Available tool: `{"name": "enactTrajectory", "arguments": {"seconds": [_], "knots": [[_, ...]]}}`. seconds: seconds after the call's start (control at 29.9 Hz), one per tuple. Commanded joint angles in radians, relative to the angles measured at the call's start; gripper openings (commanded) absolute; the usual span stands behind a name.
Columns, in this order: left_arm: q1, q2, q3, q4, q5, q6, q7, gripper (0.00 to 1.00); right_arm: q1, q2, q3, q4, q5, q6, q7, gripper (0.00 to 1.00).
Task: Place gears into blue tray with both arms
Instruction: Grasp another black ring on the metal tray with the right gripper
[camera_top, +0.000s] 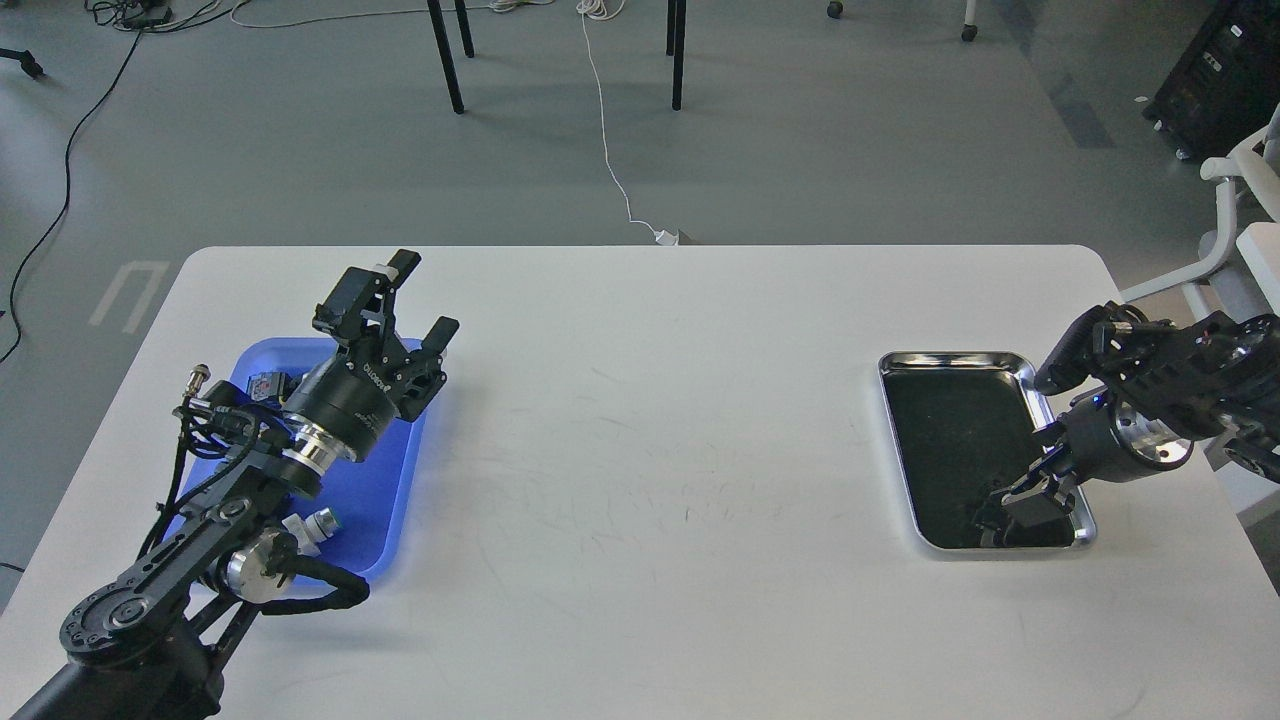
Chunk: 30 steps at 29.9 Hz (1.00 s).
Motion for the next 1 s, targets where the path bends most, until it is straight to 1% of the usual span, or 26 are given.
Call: {"name": "enactTrajectory", "arguments": {"seconds": [0.0, 0.17, 0.3, 0.4, 0.5, 0.64, 0.77, 0.9, 0.97], "knots": [[-0.001, 0.002, -0.001, 0.000, 0.000, 0.000, 0.000, 0.98, -0.006, 0.011, -0.002, -0.005, 0.000, 0.000, 0.000, 0.82], [-0.001, 0.003, -0.003, 0.000, 0.000, -0.001, -0.001, 0.98, -0.008, 0.026, -0.002, -0.008, 0.000, 0.000, 0.000, 0.66], [-0.001, 0.002, -0.003, 0.000, 0.000, -0.001, -0.001, 0.98, -0.013, 0.047, -0.002, -0.035, 0.000, 0.000, 0.000, 0.63], [-0.001, 0.002, -0.001, 0.000, 0.000, -0.001, -0.001, 0.98, -0.016, 0.060, -0.002, -0.064, 0.000, 0.000, 0.000, 0.59], [-0.001, 0.003, -0.003, 0.000, 0.000, -0.001, -0.001, 0.98, -0.023, 0.072, -0.002, -0.075, 0.001, 0.000, 0.000, 0.58], [-0.002, 0.006, -0.003, 0.000, 0.000, -0.001, -0.001, 0.98, -0.025, 0.075, -0.002, -0.077, 0.001, 0.000, 0.000, 0.52], [-0.001, 0.006, -0.003, 0.000, 0.000, -0.001, -0.001, 0.98, -0.023, 0.077, -0.002, -0.077, 0.001, 0.000, 0.000, 0.33], [-0.002, 0.006, -0.003, 0.000, 0.000, 0.000, -0.001, 0.98, -0.022, 0.077, -0.002, -0.077, 0.001, 0.000, 0.000, 0.19], [-0.002, 0.006, -0.003, 0.000, 0.000, -0.001, -0.001, 0.98, -0.022, 0.077, -0.002, -0.075, 0.001, 0.000, 0.000, 0.15]]}}
